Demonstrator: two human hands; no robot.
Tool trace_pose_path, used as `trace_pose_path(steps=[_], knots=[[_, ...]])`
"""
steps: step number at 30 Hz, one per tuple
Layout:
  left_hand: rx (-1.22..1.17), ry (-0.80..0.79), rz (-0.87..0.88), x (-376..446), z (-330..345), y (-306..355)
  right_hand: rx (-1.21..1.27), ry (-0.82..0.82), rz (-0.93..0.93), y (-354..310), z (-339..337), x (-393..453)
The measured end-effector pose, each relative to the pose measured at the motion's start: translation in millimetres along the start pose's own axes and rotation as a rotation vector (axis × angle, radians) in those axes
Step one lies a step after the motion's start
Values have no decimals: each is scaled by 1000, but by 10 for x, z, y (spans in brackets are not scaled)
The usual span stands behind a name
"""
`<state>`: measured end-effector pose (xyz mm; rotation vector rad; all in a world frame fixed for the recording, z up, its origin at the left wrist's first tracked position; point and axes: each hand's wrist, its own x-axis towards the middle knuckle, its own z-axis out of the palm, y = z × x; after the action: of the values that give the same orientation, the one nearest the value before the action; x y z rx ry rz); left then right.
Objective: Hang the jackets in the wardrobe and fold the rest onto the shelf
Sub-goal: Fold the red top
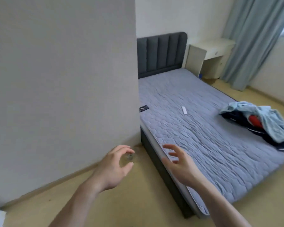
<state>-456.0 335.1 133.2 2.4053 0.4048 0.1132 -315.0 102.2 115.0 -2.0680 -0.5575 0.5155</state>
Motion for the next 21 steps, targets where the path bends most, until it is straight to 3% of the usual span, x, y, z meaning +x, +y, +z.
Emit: trace_pose_path(steps=[8, 21], knots=[[-59, -214, 227, 1314, 744, 776, -2, 272, 172, 707, -1131, 25], [-41, -481, 465, 3009, 1792, 1810, 50, 554, 350, 1385, -2454, 231]])
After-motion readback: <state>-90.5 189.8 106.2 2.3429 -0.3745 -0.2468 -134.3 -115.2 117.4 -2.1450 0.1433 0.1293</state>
